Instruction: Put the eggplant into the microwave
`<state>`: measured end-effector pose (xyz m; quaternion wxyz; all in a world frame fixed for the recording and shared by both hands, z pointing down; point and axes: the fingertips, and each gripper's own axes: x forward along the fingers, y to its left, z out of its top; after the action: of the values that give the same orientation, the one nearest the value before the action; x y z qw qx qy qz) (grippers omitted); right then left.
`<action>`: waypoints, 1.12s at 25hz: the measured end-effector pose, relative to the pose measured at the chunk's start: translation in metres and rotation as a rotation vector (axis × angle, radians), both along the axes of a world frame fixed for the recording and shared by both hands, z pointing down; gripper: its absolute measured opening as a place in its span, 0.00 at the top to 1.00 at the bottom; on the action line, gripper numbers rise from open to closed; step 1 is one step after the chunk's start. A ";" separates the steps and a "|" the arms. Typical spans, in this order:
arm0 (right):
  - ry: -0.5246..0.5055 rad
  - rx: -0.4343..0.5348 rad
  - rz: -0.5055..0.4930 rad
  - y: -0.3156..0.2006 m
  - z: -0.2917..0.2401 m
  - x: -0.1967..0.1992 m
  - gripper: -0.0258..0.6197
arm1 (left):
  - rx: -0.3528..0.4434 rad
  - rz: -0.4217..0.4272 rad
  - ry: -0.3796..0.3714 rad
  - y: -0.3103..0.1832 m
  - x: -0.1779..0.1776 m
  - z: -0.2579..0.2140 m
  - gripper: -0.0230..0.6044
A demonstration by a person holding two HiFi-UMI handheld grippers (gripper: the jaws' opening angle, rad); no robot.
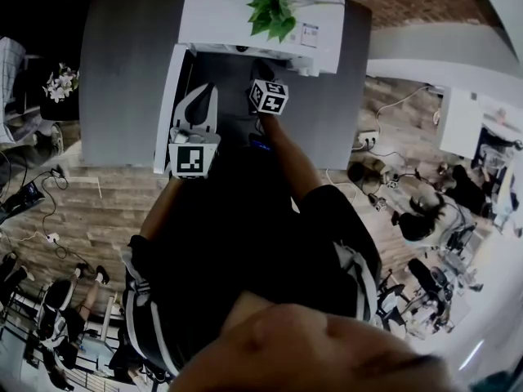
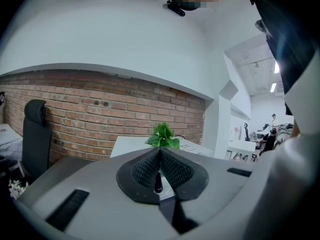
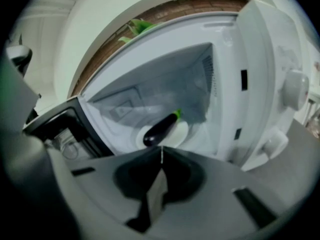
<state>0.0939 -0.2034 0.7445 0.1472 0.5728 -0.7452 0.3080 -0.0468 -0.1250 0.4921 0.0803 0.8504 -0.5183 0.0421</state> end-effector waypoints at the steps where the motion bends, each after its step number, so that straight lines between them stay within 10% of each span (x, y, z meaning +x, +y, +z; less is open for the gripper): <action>1: 0.004 -0.003 -0.008 0.000 0.002 -0.002 0.91 | 0.002 0.001 0.002 0.000 0.000 0.000 0.90; 28: 0.019 -0.051 -0.053 -0.041 0.026 -0.034 0.91 | -0.070 -0.006 0.027 -0.014 0.000 0.016 0.90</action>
<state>0.0600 -0.2446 0.7704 0.1768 0.5518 -0.7507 0.3174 -0.0473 -0.1395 0.5076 0.1170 0.8460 -0.5179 0.0485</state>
